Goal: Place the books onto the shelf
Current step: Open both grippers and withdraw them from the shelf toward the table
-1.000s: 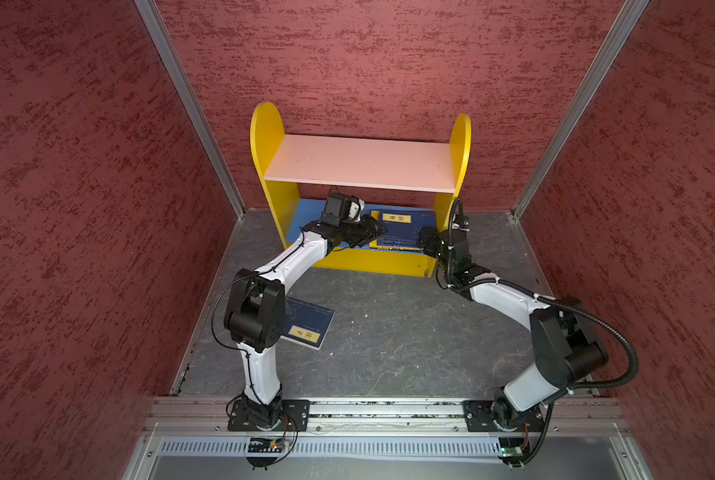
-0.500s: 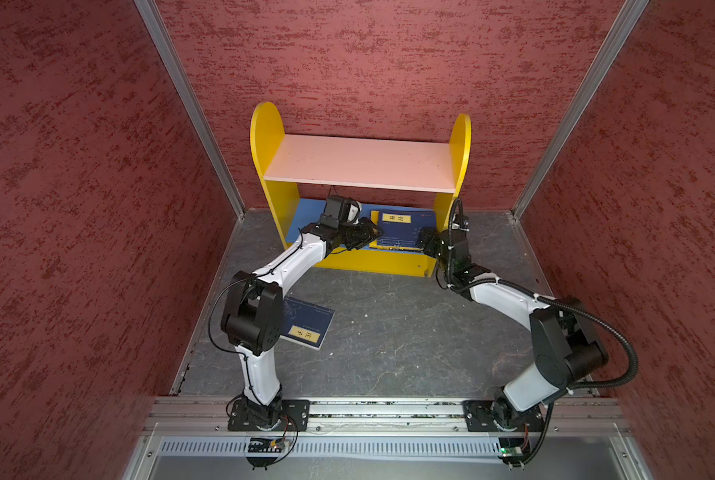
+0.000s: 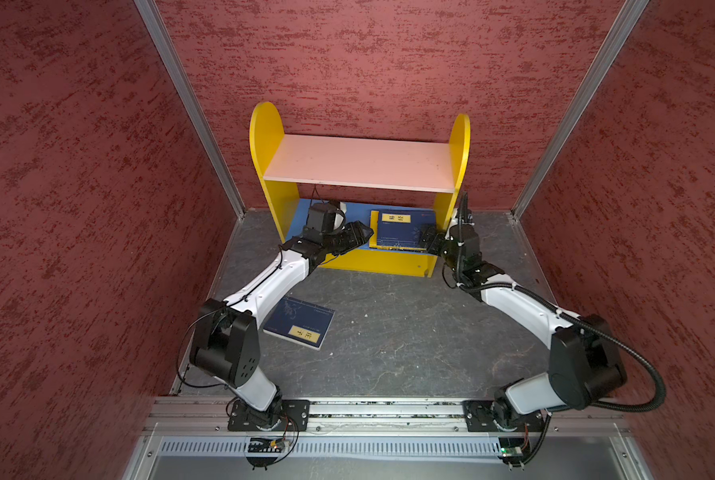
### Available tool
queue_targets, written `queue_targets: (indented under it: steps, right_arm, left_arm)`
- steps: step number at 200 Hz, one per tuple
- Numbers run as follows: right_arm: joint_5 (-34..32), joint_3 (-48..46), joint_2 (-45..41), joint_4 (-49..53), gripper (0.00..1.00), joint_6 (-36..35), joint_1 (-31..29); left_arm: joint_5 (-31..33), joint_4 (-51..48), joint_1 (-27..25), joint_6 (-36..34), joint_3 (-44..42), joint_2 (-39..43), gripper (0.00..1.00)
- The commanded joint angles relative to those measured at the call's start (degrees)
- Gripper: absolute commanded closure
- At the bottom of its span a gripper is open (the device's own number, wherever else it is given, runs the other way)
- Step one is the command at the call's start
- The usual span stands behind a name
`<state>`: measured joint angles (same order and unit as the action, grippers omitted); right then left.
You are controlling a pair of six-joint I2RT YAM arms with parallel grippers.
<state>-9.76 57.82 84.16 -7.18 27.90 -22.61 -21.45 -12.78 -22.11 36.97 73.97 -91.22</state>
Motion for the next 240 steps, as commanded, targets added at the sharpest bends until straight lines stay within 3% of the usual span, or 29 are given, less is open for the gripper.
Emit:
queue_targets:
  steps: [1, 89, 191, 240]
  right_arm:
    - [6.2, 2.5, -3.7, 2.0, 0.01, -3.9, -1.3]
    - [8.3, -2.7, -15.6, 7.1, 0.01, -1.9, -2.7]
    - [7.5, -13.6, -26.6, 9.4, 0.01, 4.7, -5.1]
    - [6.0, -15.1, -28.2, 10.8, 0.01, 5.5, -7.4]
  left_arm:
    - [-0.6, 3.6, 0.3, -2.7, -2.2, 2.8, 0.29]
    - [-7.2, 13.1, 3.0, 0.7, -15.6, 15.2, 0.00]
    - [-1.5, 2.3, 8.2, 1.8, -26.5, 32.2, 0.01]
    - [8.0, -10.5, 10.6, 0.8, -30.1, 39.9, 0.01]
